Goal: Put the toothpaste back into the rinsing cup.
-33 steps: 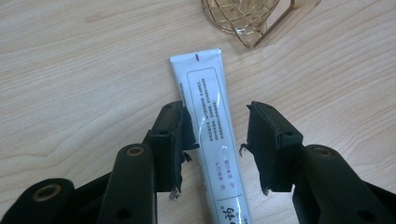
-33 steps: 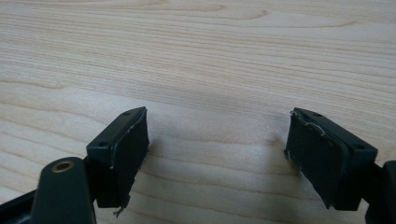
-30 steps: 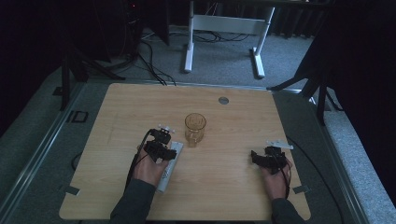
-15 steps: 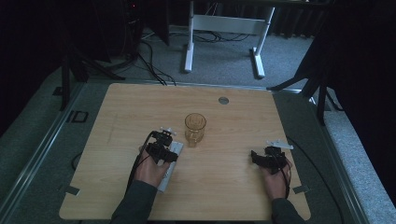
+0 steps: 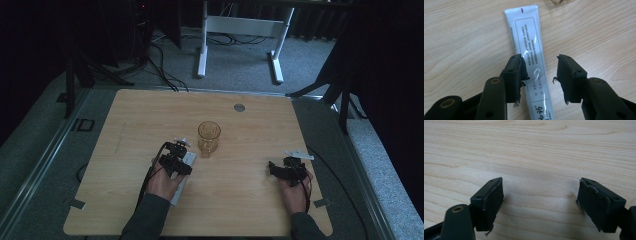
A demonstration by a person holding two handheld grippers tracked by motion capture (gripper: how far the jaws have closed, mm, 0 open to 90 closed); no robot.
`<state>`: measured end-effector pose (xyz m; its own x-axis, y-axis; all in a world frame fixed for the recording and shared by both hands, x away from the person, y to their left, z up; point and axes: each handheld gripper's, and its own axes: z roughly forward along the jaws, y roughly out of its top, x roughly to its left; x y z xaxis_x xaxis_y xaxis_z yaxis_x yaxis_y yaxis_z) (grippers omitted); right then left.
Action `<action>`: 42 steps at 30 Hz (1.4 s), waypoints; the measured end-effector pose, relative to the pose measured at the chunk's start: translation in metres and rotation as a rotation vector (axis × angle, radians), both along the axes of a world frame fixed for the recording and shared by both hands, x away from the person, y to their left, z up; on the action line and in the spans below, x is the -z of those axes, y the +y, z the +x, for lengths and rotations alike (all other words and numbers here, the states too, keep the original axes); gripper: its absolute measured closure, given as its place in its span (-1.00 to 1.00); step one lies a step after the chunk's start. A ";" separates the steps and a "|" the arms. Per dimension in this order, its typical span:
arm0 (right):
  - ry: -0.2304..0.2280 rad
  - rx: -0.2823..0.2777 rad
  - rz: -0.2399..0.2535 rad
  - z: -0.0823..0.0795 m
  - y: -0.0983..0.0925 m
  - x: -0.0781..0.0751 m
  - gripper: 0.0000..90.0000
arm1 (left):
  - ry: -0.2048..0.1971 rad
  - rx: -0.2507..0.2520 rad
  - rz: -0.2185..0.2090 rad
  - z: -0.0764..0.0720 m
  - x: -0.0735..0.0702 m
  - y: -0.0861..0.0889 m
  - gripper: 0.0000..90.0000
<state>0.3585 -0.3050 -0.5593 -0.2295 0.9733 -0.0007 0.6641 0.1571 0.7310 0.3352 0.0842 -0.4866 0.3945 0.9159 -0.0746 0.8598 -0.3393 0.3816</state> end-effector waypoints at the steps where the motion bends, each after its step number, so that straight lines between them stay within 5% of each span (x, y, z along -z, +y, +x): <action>1: 0.000 0.000 0.000 0.000 0.000 0.000 -0.54 | 0.003 0.000 0.001 0.000 0.001 -0.001 0.23; 42: 0.000 -0.001 -0.001 0.000 0.000 0.000 -0.54 | 0.085 -0.017 0.043 0.009 0.020 -0.002 0.25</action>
<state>0.3585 -0.3051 -0.5593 -0.2304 0.9731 -0.0017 0.6636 0.1584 0.7311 0.3447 0.0818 -0.5064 0.3724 0.9256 -0.0677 0.8943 -0.3384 0.2927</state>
